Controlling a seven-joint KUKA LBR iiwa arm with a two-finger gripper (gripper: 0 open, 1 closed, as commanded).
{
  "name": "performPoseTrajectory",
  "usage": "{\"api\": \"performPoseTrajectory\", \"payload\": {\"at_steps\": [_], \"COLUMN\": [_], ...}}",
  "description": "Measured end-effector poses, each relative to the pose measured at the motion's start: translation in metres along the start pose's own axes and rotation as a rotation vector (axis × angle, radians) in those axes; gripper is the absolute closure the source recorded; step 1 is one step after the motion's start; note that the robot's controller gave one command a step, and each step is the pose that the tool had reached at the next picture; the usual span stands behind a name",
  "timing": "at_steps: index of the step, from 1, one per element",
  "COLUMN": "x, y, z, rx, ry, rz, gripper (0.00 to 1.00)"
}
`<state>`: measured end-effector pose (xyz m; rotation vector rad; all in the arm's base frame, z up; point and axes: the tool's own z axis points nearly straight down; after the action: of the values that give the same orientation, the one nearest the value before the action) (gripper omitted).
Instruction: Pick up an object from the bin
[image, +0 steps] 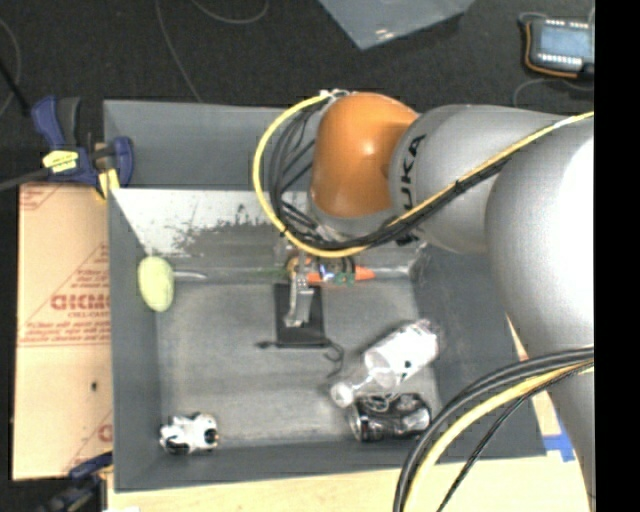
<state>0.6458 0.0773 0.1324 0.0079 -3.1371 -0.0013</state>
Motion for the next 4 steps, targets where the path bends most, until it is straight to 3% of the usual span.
{"api": "performPoseTrajectory", "payload": {"at_steps": [2, 3, 4], "x": [0.001, 0.006, 0.006], "y": [-0.007, -0.043, -0.075], "z": [0.007, 0.029, 0.029], "rx": [-0.002, -0.001, 0.001], "ry": [-0.013, -0.005, -0.007], "rz": [0.060, 0.141, 0.137], "gripper": [0.00, 0.00, 0.00]}}
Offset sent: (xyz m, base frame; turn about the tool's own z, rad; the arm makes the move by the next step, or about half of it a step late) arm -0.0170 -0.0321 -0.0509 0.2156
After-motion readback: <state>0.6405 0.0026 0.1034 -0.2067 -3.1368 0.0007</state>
